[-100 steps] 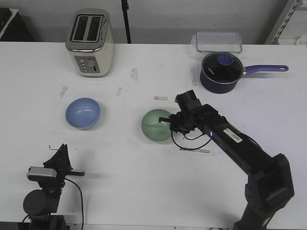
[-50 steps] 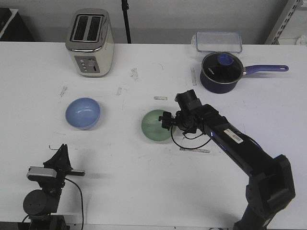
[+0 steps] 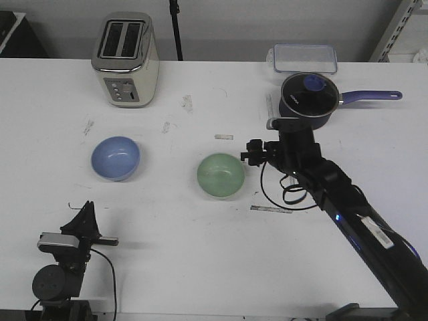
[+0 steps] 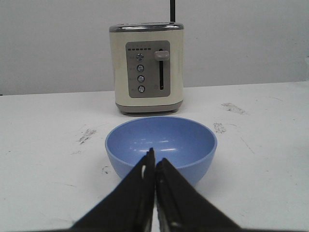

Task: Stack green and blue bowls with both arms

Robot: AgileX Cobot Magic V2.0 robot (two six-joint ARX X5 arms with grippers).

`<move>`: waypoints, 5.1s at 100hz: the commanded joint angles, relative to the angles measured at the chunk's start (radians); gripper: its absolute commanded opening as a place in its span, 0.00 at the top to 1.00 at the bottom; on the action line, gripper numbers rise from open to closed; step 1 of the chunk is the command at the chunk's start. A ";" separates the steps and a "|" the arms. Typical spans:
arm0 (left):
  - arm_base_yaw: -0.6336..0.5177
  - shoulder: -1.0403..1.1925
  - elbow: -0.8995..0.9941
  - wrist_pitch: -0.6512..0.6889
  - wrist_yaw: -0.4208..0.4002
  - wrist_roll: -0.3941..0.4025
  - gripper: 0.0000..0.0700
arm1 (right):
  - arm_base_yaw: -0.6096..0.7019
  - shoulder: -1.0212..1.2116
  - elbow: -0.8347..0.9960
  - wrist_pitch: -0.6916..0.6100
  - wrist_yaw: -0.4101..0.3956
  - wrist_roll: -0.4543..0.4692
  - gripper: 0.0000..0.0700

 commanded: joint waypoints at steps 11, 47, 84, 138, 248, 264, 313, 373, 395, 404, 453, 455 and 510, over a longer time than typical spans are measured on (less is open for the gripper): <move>0.000 -0.002 -0.023 0.012 0.000 -0.002 1.00 | -0.084 -0.135 -0.166 0.176 0.011 -0.214 0.99; 0.000 -0.002 -0.023 0.012 -0.001 -0.002 1.00 | -0.324 -0.452 -0.550 0.448 0.014 -0.443 0.99; 0.000 -0.002 -0.023 0.012 -0.001 -0.002 1.00 | -0.429 -0.725 -0.838 0.617 0.014 -0.448 0.99; 0.000 -0.002 -0.023 0.012 -0.001 -0.002 1.00 | -0.424 -1.164 -0.894 0.430 0.013 -0.426 0.99; 0.000 -0.002 -0.023 0.013 -0.001 -0.003 1.00 | -0.424 -1.279 -0.894 0.414 0.083 -0.223 0.99; 0.000 -0.001 -0.022 0.015 -0.005 -0.002 1.00 | -0.424 -1.279 -0.893 0.415 0.083 -0.223 0.99; 0.002 0.068 0.229 -0.094 -0.124 0.002 1.00 | -0.424 -1.279 -0.894 0.415 0.083 -0.223 0.99; 0.002 0.655 0.674 -0.378 -0.134 -0.003 1.00 | -0.424 -1.279 -0.893 0.414 0.083 -0.223 0.99; 0.002 0.861 0.840 -0.506 -0.133 -0.069 1.00 | -0.424 -1.279 -0.894 0.415 0.083 -0.223 0.99; 0.003 0.945 0.926 -0.589 -0.134 -0.118 1.00 | -0.424 -1.279 -0.893 0.414 0.083 -0.223 0.99; 0.109 1.361 1.383 -0.983 0.052 -0.347 1.00 | -0.424 -1.279 -0.894 0.414 0.083 -0.223 0.99; 0.117 1.373 1.390 -0.988 0.072 -0.350 1.00 | -0.424 -1.279 -0.893 0.415 0.083 -0.223 0.99; 0.238 1.610 1.406 -1.024 0.186 -0.369 0.52 | -0.424 -1.279 -0.893 0.414 0.083 -0.223 0.99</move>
